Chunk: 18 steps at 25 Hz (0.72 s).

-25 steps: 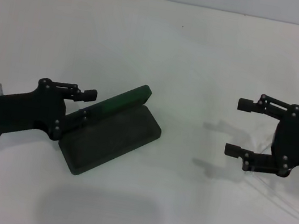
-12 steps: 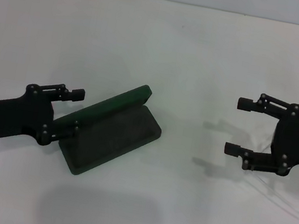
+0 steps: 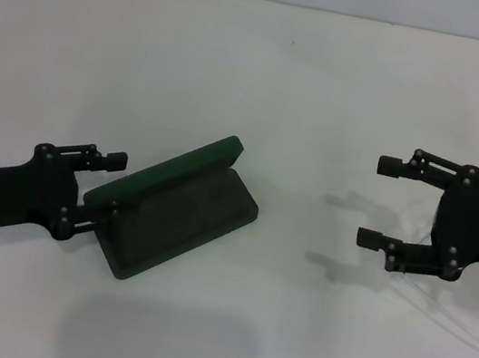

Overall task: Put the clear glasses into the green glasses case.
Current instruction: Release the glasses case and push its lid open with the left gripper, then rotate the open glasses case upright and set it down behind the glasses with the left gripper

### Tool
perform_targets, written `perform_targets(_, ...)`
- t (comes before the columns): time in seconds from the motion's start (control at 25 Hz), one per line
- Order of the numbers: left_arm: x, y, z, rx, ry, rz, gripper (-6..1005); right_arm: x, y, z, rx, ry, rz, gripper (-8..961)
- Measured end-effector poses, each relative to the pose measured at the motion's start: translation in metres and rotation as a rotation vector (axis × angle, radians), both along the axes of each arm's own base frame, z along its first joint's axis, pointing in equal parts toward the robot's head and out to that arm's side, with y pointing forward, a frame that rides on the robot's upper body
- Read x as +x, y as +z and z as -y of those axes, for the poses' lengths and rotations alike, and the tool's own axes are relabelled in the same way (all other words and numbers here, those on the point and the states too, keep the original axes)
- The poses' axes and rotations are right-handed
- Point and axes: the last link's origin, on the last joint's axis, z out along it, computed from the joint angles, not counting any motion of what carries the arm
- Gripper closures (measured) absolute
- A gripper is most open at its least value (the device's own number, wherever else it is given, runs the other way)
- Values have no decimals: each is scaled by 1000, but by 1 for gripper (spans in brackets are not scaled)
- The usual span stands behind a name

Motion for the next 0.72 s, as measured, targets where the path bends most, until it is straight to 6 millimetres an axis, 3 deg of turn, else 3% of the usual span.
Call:
perform_targets(0.4, -6, 0, -1, 24, -2, -41, 449, -3, -2, -1, -9, 10, 2, 83)
perform_targets(0.6, -6, -1, -2, 31, -10, -58, 643, -4, -2, -2, -13, 14, 4, 83)
perform_targets(0.72, -5, -2, -4, 32, -15, -59, 648, -5, -2, -3, -12, 17, 4, 83)
